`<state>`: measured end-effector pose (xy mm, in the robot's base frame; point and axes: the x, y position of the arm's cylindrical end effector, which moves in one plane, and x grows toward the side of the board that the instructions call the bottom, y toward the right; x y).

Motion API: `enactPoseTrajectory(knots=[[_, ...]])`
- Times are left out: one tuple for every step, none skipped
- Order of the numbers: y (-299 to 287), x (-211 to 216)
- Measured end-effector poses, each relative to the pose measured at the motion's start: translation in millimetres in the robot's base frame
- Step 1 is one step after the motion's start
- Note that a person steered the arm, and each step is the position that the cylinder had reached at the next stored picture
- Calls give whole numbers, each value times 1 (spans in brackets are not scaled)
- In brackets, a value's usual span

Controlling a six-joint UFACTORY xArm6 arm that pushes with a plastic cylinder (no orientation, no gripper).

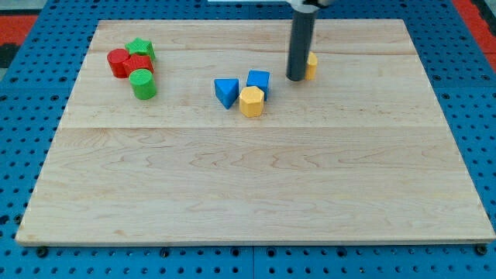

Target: Move the yellow heart towards the top left

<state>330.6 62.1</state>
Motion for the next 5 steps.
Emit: enactPoseTrajectory(knots=[[-3,-5],[12,13],[54,13],[56,-15],[-5,-67]])
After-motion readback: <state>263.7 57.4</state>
